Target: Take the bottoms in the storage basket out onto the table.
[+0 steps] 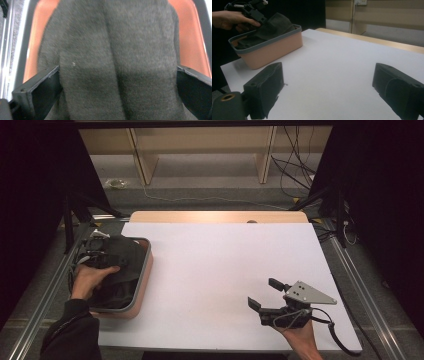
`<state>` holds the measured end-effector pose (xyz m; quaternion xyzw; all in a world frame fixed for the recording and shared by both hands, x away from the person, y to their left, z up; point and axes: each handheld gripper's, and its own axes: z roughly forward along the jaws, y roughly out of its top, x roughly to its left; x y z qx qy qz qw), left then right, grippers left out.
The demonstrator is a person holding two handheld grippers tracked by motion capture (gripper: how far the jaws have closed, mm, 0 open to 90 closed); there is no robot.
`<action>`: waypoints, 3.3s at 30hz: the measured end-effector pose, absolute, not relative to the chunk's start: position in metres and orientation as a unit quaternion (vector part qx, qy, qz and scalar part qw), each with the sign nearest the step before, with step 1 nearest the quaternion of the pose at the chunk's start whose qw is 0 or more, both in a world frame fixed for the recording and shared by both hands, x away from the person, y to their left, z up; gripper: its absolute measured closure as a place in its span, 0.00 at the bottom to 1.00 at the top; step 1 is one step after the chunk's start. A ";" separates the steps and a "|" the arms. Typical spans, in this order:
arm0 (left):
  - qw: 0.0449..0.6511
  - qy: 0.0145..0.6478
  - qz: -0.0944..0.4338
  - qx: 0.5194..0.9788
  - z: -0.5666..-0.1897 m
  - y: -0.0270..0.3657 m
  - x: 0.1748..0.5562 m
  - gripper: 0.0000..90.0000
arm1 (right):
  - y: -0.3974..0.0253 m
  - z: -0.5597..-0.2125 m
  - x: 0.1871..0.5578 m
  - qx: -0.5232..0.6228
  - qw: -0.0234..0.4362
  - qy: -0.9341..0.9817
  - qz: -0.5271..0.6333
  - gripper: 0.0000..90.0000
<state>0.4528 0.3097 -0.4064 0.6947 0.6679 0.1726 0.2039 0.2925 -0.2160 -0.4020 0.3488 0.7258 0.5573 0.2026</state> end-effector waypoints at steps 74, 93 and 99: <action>0.371 0.611 0.111 0.690 -0.371 0.342 0.428 0.62 | -0.215 -0.401 0.294 0.348 0.205 0.729 0.552 0.15; 0.508 0.557 0.107 0.648 -0.320 0.336 0.410 0.62 | -0.216 -0.402 0.295 0.350 0.205 0.729 0.551 0.15; 0.537 0.533 0.087 0.648 -0.309 0.323 0.408 0.62 | -0.216 -0.401 0.294 0.351 0.205 0.729 0.551 0.15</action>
